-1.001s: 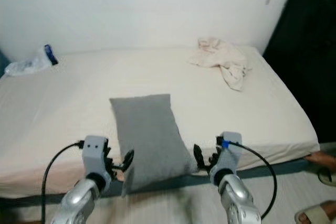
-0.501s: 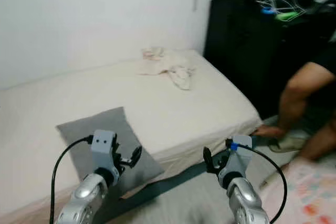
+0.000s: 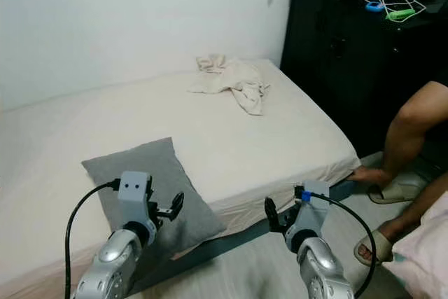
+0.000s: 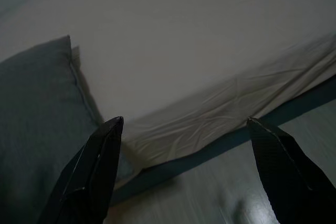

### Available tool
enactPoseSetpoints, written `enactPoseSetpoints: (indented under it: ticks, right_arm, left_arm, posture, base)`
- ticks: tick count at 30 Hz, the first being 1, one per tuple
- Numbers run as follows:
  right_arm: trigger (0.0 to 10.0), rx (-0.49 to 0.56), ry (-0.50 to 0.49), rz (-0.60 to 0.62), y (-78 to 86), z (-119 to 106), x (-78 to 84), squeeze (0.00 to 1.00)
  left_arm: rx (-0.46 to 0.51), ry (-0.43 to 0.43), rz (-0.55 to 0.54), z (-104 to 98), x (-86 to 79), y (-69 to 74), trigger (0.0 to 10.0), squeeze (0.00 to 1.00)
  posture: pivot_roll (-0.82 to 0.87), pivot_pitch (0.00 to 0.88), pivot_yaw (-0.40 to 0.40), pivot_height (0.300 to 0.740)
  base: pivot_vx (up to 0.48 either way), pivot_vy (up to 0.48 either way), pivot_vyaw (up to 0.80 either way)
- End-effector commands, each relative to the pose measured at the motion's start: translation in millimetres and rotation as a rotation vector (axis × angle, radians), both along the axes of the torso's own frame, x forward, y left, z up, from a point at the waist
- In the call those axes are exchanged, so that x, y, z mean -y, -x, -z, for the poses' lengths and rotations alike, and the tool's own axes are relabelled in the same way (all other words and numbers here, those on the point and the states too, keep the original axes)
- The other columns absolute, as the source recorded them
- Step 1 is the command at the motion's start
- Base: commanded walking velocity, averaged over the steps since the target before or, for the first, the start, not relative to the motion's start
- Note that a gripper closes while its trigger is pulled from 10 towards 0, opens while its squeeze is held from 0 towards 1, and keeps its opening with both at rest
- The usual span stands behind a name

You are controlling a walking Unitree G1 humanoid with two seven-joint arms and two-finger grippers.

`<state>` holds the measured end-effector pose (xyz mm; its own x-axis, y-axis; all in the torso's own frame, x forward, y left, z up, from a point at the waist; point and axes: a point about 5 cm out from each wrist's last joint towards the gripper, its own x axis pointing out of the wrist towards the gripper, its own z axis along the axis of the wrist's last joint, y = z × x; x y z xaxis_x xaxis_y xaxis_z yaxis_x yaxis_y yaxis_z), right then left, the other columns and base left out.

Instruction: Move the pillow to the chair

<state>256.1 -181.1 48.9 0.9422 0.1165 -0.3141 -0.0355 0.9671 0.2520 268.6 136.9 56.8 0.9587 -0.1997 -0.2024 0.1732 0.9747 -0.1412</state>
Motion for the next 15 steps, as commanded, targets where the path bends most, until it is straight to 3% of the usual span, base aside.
enactPoseSetpoints:
  ticks: [1, 10, 13, 15]
  right_arm:
    - [10.0, -0.018, -0.012, -0.004, 1.7, 3.6, -1.6, 0.0]
    - [10.0, -0.024, -0.013, -0.014, 1.7, 4.2, -2.4, 0.0]
    - [10.0, -0.027, -0.015, -0.014, 2.1, 4.6, -2.4, 0.0]
    - [10.0, -0.03, -0.017, -0.015, 2.3, 4.6, -2.2, 0.0]
  left_arm:
    - [-0.035, -0.014, -0.003, 7.2, -0.7, 3.3, 10.0, 0.0]
    - [-0.039, -0.014, -0.03, 8.2, -3.4, 2.1, 10.0, 0.0]
    - [-0.048, -0.015, -0.068, 9.1, -8.2, 1.3, 10.0, 0.0]
    - [-0.063, -0.046, -0.168, 10.7, -22.0, -0.6, 10.0, 0.0]
  posture:
    - [-0.1, 0.099, 0.038, 0.74]
    - [-0.1, 0.099, 0.038, 0.74]
    - [-0.1, 0.098, 0.04, 0.74]
    - [-0.1, 0.102, 0.038, 0.74]
  base:
    - [0.285, 0.0, 0.0]
    - [0.213, 0.0, 0.0]
    - [0.0, 0.0, 0.0]
    - [0.0, 0.0, 0.0]
